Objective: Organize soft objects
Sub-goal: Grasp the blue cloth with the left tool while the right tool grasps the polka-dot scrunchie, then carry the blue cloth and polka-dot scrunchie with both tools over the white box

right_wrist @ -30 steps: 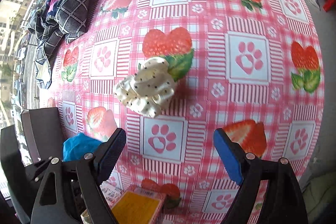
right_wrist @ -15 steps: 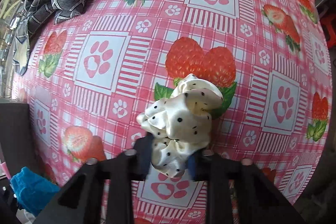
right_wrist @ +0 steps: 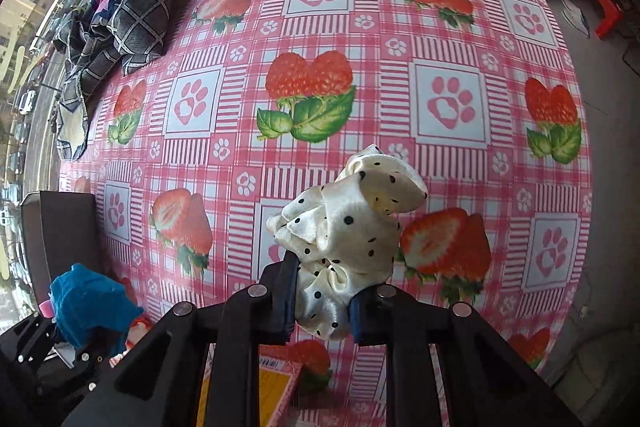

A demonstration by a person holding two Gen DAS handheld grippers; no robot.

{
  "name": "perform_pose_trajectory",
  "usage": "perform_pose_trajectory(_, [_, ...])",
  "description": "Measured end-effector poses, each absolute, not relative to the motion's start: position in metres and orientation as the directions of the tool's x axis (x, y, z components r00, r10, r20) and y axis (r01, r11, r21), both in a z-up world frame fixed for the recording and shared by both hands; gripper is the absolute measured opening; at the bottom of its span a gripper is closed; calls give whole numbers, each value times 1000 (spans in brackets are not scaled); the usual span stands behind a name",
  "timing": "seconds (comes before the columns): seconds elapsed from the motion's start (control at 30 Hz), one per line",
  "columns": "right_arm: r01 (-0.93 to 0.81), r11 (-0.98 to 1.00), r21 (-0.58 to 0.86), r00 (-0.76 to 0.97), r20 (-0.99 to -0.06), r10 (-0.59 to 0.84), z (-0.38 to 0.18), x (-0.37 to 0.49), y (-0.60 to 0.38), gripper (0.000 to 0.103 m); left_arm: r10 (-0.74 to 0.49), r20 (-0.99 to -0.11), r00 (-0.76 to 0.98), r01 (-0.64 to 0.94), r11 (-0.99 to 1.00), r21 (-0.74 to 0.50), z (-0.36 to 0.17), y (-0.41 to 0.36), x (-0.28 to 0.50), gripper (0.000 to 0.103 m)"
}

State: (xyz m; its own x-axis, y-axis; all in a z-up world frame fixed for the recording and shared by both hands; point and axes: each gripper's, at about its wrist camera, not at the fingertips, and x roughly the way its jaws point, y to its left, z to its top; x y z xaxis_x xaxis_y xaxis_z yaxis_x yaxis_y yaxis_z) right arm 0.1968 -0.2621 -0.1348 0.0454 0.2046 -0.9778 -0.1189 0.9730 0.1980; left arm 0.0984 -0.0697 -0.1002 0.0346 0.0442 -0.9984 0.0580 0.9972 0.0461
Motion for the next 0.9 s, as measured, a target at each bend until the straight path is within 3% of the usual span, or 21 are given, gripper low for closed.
perform_pose_trajectory(0.47, [-42, 964, 263, 93, -959, 266, -55, 111, -270, 21, 24, -991, 131, 75, 997, 34, -52, -48, 53, 34])
perform_pose_trajectory(0.9, [-325, 895, 306, 85, -933, 350, 7, 75, -121, 21, 48, -979, 198, -158, 987, 17, -24, 54, 11, 34])
